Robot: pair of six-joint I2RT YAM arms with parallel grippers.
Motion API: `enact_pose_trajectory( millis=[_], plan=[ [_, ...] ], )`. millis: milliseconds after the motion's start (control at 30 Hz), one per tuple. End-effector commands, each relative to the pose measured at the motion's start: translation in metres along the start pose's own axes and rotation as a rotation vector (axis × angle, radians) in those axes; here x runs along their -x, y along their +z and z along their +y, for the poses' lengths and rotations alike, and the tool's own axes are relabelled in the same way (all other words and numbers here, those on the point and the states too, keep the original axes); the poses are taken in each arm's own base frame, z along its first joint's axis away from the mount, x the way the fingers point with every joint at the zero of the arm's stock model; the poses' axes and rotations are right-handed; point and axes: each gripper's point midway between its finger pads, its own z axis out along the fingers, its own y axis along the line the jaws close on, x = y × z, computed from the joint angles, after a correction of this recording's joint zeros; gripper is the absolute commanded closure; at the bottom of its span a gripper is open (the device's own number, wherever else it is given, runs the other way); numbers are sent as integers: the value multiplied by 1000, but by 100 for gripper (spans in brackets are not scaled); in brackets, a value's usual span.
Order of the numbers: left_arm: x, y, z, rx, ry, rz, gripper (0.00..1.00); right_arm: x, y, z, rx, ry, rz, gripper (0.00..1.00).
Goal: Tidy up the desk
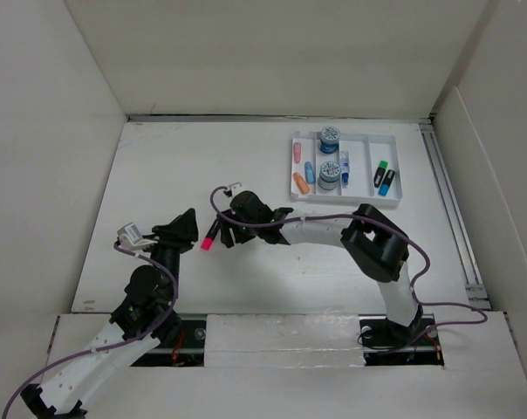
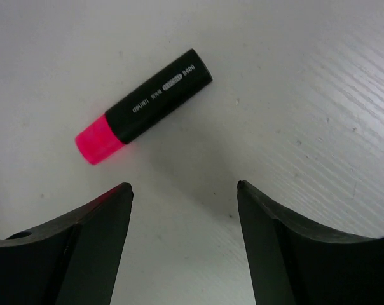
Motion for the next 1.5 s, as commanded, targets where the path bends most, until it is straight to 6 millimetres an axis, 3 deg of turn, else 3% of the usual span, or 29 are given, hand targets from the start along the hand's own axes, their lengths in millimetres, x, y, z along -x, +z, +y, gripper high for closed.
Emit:
enact_pose_trajectory(
  millis=[0, 233, 400, 467, 533, 600, 700, 767, 800, 867, 900, 1033, 1333, 1400, 1433, 1467],
  plan=[
    [12, -1, -1, 3, -37, -45, 53, 37, 0, 35, 47, -13, -97, 27],
    [15, -3, -1, -4, -47, -52, 53, 40, 32, 26, -26, -5, -99, 26],
    [16, -4, -2, -10, -50, -53, 53, 27, 50, 25, -93, -28, -82, 25],
    [15, -3, -1, -8, -49, -51, 53, 31, 54, 22, -113, -32, -92, 25],
    [16, -4, -4, -15, -55, -48, 53, 20, 61, 21, -153, -52, -84, 26],
    [15, -3, -1, -6, -51, -51, 53, 21, 61, 17, -175, -43, -92, 27],
    [15, -4, -1, -7, -52, -48, 53, 15, 59, 5, -228, -34, -95, 37],
    [16, -4, -2, -11, -58, -52, 53, 15, 51, -7, -283, -37, -109, 57],
    [16, -4, -1, -6, -57, -53, 53, 2, 48, -18, -315, -46, -89, 57],
    [17, -5, -1, -10, -61, -53, 53, 1, 39, -31, -347, -41, -94, 57],
    [18, -5, -3, -14, -65, -55, 53, -14, 35, -41, -363, -45, -73, 57],
    [18, -5, 0, -6, -66, -65, 53, -18, 17, -65, -381, -8, -82, 56],
    [10, -1, 1, 8, -40, -43, 53, -13, 22, -59, -356, -34, -71, 47],
    [8, 0, 2, 11, -38, -42, 53, -14, 23, -65, -342, -25, -54, 54],
    [7, 0, 3, 12, -34, -40, 53, -4, 18, -74, -339, 8, -68, 61],
    [5, 1, 4, 17, -27, -37, 53, -1, 16, -77, -307, 33, -68, 77]
  ],
)
